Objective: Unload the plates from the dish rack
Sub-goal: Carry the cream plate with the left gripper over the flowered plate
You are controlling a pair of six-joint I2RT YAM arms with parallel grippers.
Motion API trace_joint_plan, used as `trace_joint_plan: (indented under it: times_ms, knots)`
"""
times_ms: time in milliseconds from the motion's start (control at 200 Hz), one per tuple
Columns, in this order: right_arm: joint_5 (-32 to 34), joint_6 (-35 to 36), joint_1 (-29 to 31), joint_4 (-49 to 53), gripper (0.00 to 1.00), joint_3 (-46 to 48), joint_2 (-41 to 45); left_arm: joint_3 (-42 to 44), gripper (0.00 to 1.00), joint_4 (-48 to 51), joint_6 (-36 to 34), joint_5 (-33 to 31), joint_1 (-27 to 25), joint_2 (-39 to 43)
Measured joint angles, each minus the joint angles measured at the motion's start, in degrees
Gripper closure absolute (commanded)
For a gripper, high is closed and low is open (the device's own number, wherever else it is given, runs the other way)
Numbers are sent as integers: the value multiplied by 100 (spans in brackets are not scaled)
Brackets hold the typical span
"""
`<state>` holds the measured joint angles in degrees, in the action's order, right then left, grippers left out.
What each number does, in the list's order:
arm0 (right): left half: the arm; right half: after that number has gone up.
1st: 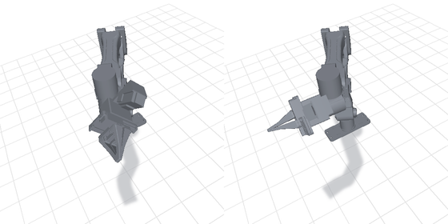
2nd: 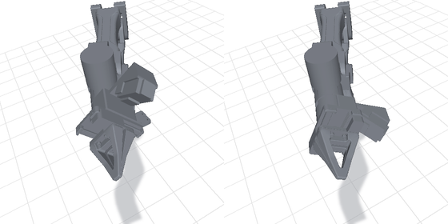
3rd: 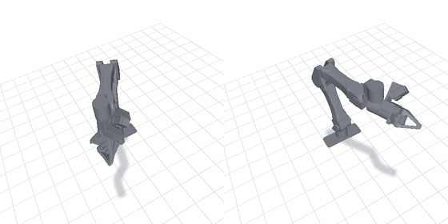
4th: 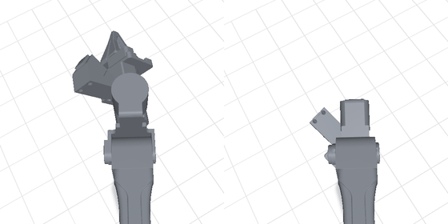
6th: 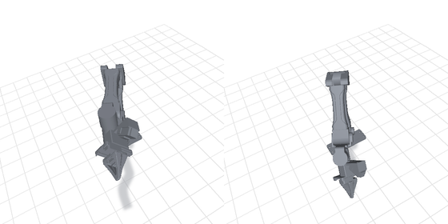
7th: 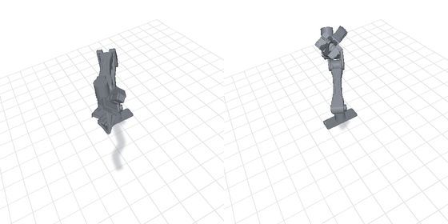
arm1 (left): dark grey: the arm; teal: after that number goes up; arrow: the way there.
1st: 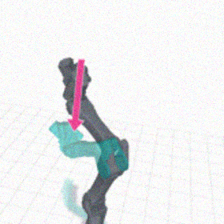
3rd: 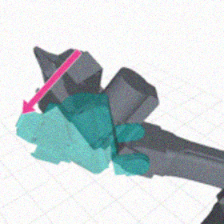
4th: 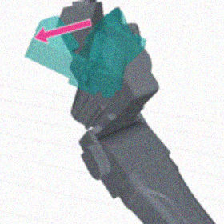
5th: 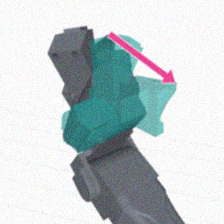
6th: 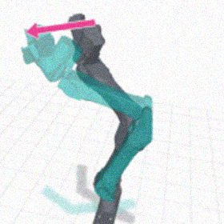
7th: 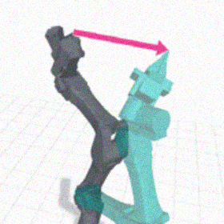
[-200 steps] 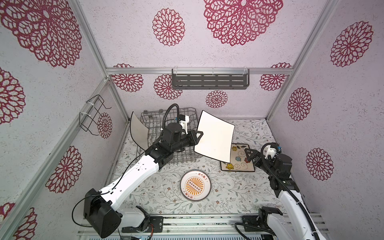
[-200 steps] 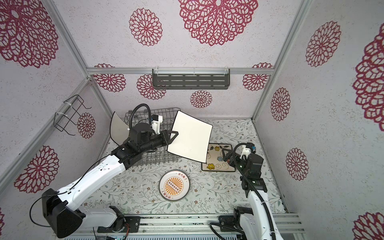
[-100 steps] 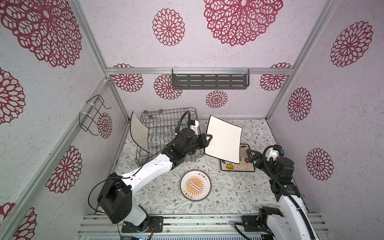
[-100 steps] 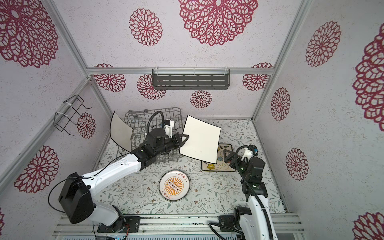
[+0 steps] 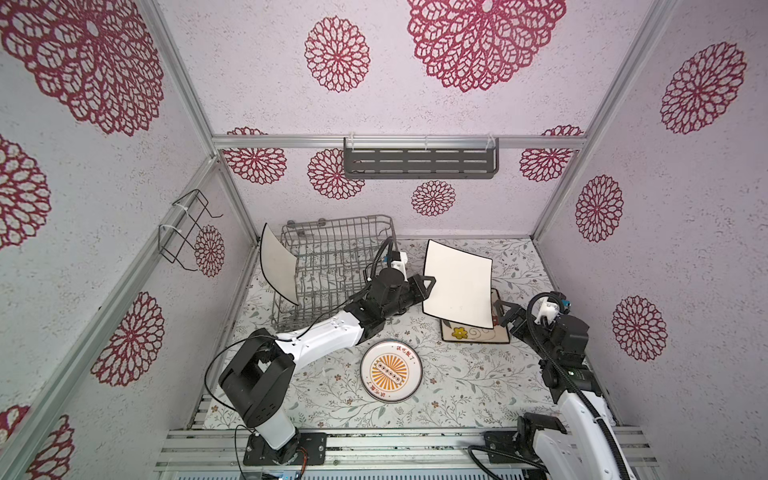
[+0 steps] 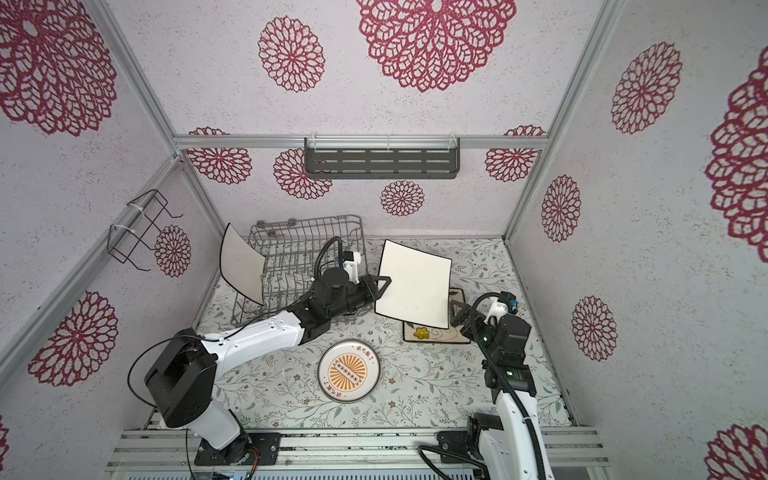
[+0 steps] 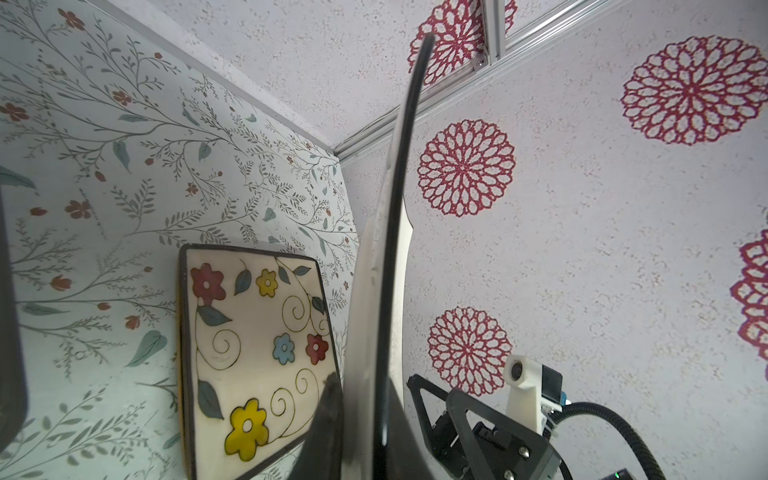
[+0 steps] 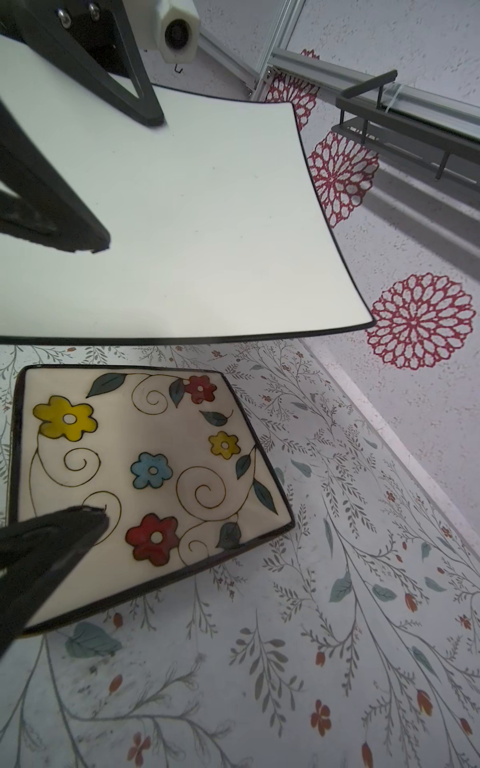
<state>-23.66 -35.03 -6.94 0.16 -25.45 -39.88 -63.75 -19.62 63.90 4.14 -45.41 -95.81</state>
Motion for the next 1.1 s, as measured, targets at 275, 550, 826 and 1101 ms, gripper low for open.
trace_joint_plan:
  times_ms: [275, 550, 826, 1101]
  knots:
    - [90, 212, -28, 140, 1, -22, -142, 55, 100, -629, 302, -208, -170, -592]
    - [103, 299, -59, 149, 1, -39, -369, 70, 100, -905, 490, -323, -321, -1132]
    - [103, 354, -83, 131, 1, -142, -538, -103, 100, -1113, 621, -369, -424, -1716]
    - [90, 363, -101, 114, 1, -142, -804, -490, 100, -1137, 627, -428, -492, -2269]
